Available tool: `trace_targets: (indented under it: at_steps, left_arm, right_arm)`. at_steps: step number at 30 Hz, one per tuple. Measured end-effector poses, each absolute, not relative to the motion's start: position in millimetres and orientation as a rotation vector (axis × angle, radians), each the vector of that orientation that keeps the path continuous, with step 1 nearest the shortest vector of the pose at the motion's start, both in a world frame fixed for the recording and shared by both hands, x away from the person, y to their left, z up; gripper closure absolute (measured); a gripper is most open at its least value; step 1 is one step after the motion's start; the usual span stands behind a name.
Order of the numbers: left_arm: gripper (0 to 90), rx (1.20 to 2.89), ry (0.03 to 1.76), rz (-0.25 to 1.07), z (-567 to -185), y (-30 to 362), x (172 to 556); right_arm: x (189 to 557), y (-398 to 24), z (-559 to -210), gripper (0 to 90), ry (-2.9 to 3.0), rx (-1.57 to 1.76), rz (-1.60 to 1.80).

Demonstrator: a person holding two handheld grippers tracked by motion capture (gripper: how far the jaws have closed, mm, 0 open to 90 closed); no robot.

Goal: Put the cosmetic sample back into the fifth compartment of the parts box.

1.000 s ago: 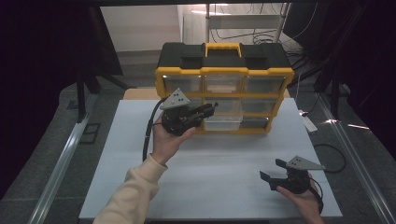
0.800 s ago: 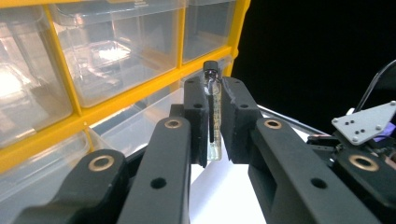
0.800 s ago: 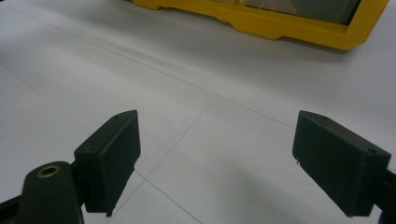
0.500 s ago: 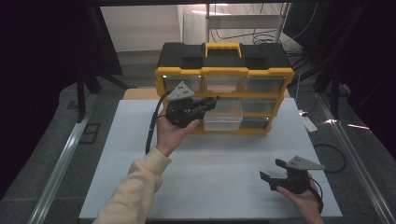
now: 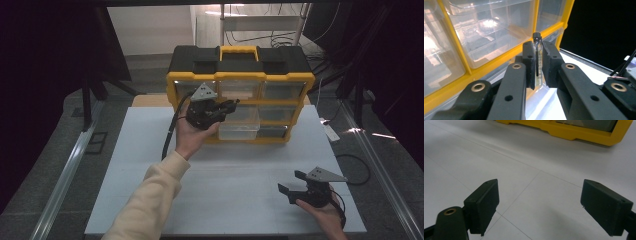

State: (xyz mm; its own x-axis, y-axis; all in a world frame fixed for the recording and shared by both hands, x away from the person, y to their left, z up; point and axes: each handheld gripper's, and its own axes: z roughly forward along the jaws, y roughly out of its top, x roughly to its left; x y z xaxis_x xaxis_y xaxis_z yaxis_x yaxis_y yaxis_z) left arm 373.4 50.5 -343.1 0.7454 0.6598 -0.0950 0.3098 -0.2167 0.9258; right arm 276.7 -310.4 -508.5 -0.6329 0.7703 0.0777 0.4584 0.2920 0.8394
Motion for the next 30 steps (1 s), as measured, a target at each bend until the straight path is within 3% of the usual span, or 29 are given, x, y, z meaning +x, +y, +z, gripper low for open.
trace_targets:
  at_steps: [30]
  left_arm:
    - [80.5, 1.926, 0.780, 0.379, -359.6, 35.3, 391.2]
  right_arm:
    - [276.9, -311.0, -508.6, 15.3, 2.228, 1.109, 1.270]
